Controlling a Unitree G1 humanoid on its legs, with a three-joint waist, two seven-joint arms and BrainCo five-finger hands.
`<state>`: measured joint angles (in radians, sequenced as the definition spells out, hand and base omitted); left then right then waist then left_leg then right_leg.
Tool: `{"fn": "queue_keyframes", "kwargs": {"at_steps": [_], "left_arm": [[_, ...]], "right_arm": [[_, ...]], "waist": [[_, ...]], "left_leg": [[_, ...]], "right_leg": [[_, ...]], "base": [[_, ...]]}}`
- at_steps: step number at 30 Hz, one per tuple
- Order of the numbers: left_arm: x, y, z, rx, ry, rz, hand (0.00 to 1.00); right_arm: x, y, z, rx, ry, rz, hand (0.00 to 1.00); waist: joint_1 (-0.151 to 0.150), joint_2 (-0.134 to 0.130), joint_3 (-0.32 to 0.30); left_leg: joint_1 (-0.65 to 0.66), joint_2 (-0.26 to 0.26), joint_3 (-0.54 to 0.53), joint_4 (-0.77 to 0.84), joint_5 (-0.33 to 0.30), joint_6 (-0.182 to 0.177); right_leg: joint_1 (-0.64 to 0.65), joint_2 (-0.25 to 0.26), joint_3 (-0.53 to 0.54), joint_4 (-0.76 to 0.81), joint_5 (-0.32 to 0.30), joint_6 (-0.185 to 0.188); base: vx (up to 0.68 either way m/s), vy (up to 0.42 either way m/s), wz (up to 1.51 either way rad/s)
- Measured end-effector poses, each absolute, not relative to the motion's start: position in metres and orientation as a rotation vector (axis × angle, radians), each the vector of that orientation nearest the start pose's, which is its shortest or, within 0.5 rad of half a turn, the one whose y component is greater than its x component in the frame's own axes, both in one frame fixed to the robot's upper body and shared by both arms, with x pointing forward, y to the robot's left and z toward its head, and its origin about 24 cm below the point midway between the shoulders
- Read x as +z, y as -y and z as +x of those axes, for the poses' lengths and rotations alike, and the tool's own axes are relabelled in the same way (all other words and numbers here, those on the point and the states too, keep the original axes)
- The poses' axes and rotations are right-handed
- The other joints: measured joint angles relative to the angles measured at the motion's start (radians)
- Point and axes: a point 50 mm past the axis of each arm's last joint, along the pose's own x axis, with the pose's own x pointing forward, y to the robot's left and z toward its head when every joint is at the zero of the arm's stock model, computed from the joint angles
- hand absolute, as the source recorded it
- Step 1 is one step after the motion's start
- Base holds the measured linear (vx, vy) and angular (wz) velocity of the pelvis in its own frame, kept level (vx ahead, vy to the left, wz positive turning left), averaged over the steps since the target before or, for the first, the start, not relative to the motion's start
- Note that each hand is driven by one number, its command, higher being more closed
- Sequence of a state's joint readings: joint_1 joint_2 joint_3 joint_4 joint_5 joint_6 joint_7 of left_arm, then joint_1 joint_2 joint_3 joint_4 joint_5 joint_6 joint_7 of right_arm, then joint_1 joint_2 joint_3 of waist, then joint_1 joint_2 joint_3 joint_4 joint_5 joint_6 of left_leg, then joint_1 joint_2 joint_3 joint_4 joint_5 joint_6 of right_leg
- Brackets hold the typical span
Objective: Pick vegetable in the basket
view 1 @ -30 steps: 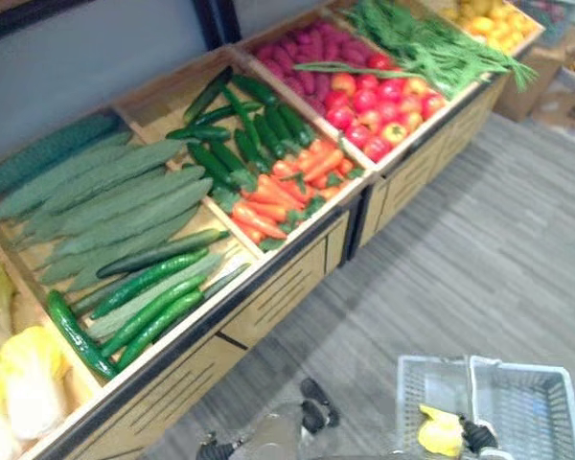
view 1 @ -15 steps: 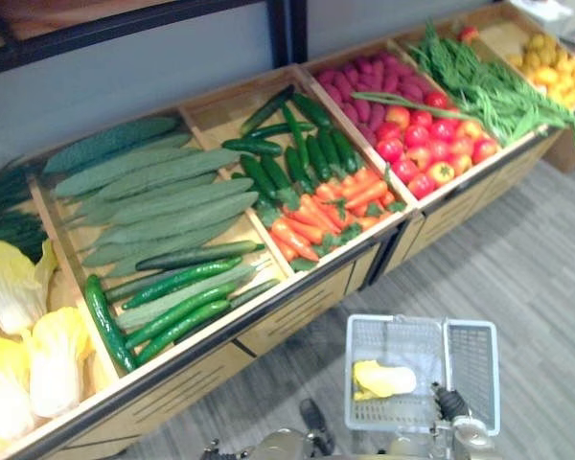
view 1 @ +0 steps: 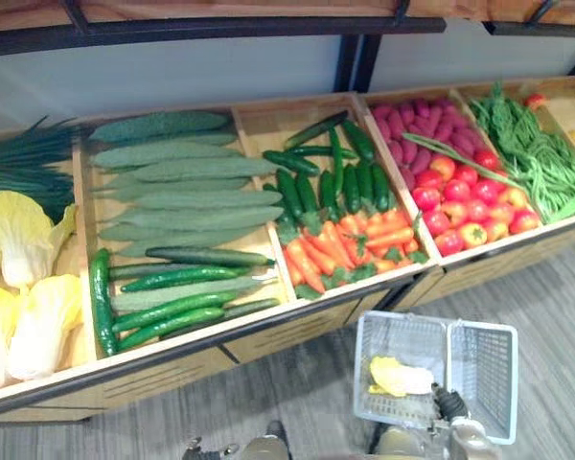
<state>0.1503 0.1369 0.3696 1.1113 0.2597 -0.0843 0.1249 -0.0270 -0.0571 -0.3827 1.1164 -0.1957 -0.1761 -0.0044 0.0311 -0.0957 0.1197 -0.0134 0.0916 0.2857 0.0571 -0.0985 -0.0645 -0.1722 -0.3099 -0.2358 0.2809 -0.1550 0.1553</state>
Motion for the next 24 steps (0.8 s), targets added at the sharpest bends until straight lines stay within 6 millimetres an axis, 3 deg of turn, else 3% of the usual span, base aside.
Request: {"fn": "queue_keyframes", "kwargs": {"at_steps": [1, 2, 3, 4, 6, 7, 9, 11, 17, 19, 21, 23, 24], "left_arm": [[-0.158, -0.254, 0.049, 0.396, -1.173, 0.235, 0.00], [-0.156, -0.260, 0.048, 0.405, -1.174, 0.252, 0.00], [-0.155, -0.263, 0.049, 0.424, -1.172, 0.245, 0.00], [-0.158, -0.257, 0.047, 0.424, -1.178, 0.221, 0.00], [-0.166, -0.235, 0.036, 0.441, -1.227, 0.135, 0.00], [-0.166, -0.233, 0.035, 0.443, -1.231, 0.126, 0.00], [-0.165, -0.233, 0.038, 0.444, -1.219, 0.127, 0.00], [-0.164, -0.236, 0.040, 0.449, -1.207, 0.133, 0.00], [-0.164, -0.234, 0.045, 0.453, -1.199, 0.127, 0.00], [-0.164, -0.232, 0.053, 0.425, -1.184, 0.139, 0.00], [-0.165, -0.227, 0.052, 0.400, -1.190, 0.140, 0.00], [-0.165, -0.225, 0.055, 0.373, -1.185, 0.155, 0.00], [-0.164, -0.225, 0.060, 0.359, -1.169, 0.163, 0.00]], "right_arm": [[-0.148, 0.212, 0.130, -0.252, -0.921, -0.033, 1.00], [-0.150, 0.208, 0.128, -0.246, -0.930, -0.022, 1.00], [-0.152, 0.205, 0.127, -0.236, -0.948, -0.012, 1.00], [-0.151, 0.206, 0.129, -0.228, -0.951, -0.021, 1.00], [-0.148, 0.218, 0.133, -0.213, -0.951, -0.075, 1.00], [-0.148, 0.222, 0.132, -0.217, -0.951, -0.085, 1.00], [-0.148, 0.224, 0.131, -0.199, -0.958, -0.113, 1.00], [-0.149, 0.222, 0.129, -0.185, -0.962, -0.121, 1.00], [-0.151, 0.220, 0.121, -0.185, -0.972, -0.113, 1.00], [-0.152, 0.220, 0.116, -0.201, -0.979, -0.094, 1.00], [-0.153, 0.224, 0.113, -0.208, -0.987, -0.103, 1.00], [-0.154, 0.224, 0.108, -0.220, -1.002, -0.099, 1.00], [-0.155, 0.223, 0.105, -0.221, -1.006, -0.092, 1.00]], "waist": [[0.000, -0.006, -0.004], [-0.003, -0.033, -0.015], [0.002, -0.041, -0.020], [0.006, -0.012, -0.021], [-0.002, 0.060, -0.017], [-0.003, 0.075, -0.019], [-0.005, 0.071, -0.018], [-0.014, 0.058, -0.016], [-0.033, 0.066, -0.023], [-0.031, 0.048, -0.013], [-0.026, 0.054, -0.014], [-0.031, 0.071, -0.014], [-0.028, 0.068, -0.019]], "left_leg": [[0.002, 0.007, -0.016, -0.001, 0.006, -0.014], [0.002, 0.014, -0.045, -0.009, 0.015, -0.043], [0.013, 0.046, -0.057, -0.027, 0.031, -0.081], [0.016, 0.080, -0.051, -0.040, 0.042, -0.097], [0.058, 0.166, -0.034, -0.097, 0.093, -0.139], [0.069, 0.178, -0.026, -0.103, 0.106, -0.144], [0.071, 0.181, 0.007, -0.077, 0.181, -0.137], [0.045, 0.181, 0.015, -0.023, 0.216, -0.132], [0.036, 0.203, 0.102, 0.017, 0.268, -0.106], [0.021, 0.198, 0.105, 0.066, 0.247, -0.116], [0.023, 0.107, 0.011, 0.083, 0.106, -0.113], [0.062, 0.067, 0.032, 0.033, 0.067, -0.068], [0.068, 0.057, 0.029, 0.021, 0.065, -0.067]], "right_leg": [[0.000, 0.002, 0.012, -0.005, 0.013, 0.014], [0.009, -0.001, 0.028, -0.043, 0.137, 0.007], [0.040, 0.028, 0.021, -0.064, 0.089, 0.030], [0.043, 0.065, 0.011, -0.071, 0.088, 0.026], [0.069, 0.158, -0.015, -0.080, 0.062, -0.022], [0.081, 0.173, -0.018, -0.085, 0.058, -0.029], [0.100, 0.181, -0.011, -0.094, 0.046, -0.050], [0.112, 0.177, -0.004, -0.111, 0.041, -0.059], [0.108, 0.220, 0.051, -0.177, 0.055, -0.097], [0.118, 0.219, 0.087, -0.194, 0.067, -0.113], [0.132, 0.203, 0.126, -0.212, 0.082, -0.108], [0.143, 0.217, 0.138, -0.218, 0.088, -0.098], [0.142, 0.214, 0.155, -0.233, 0.100, -0.083]], "base": [[0.20, -0.454, 0.73], [0.21, -0.487, 0.68], [0.21, -0.498, 0.49], [0.18, -0.467, 0.12], [0.18, -0.436, -0.10], [0.16, -0.336, -0.08], [0.09, -0.214, -0.09], [0.06, -0.172, -0.07], [0.04, -0.116, -0.34], [0.03, -0.036, -0.35], [0.01, 0.116, -0.53], [0.01, 0.134, -0.30], [0.01, 0.102, -0.26]]}}
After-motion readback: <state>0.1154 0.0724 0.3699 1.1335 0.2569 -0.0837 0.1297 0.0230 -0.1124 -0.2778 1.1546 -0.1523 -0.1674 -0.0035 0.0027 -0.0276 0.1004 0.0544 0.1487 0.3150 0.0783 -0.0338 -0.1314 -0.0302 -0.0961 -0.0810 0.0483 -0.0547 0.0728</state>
